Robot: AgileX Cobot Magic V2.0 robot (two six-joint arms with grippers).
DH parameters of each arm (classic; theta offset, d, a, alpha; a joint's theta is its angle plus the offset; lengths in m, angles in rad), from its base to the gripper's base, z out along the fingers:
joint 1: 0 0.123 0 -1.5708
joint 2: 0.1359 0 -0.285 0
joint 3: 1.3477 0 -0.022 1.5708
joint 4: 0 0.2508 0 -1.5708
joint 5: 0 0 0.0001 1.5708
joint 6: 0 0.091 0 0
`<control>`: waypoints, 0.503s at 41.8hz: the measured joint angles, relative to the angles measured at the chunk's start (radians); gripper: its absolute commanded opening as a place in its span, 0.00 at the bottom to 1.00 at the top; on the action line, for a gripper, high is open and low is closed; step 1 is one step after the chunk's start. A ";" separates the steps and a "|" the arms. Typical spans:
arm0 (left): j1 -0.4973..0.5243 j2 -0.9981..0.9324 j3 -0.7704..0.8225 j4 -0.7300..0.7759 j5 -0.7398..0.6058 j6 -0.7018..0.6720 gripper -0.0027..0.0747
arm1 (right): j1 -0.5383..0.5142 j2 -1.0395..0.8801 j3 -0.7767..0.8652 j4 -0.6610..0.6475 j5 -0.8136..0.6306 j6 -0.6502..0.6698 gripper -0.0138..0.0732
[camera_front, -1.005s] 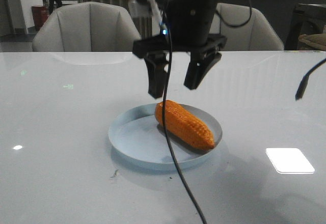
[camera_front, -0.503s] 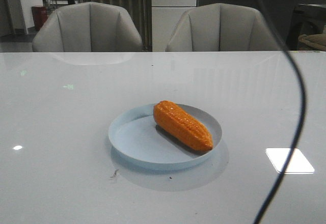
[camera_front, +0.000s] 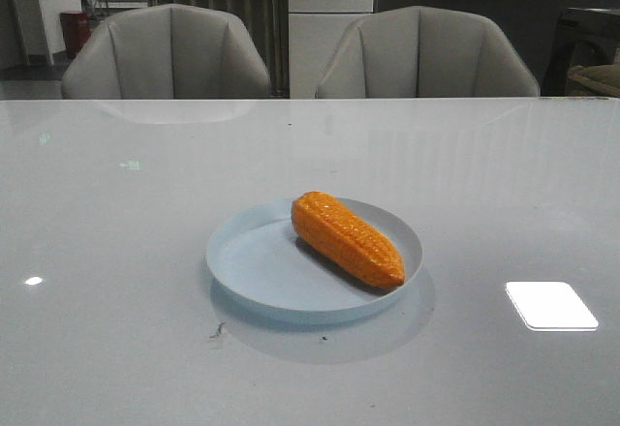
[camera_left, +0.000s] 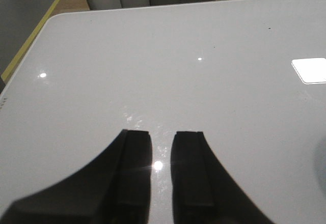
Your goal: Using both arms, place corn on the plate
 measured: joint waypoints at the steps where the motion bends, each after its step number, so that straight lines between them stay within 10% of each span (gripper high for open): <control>1: 0.000 0.000 0.000 0.000 0.000 0.000 0.30 | -0.014 -0.034 0.027 -0.002 -0.003 0.000 0.82; 21: 0.000 0.000 0.000 0.000 0.000 0.000 0.30 | -0.071 -0.353 0.326 -0.002 -0.015 0.000 0.82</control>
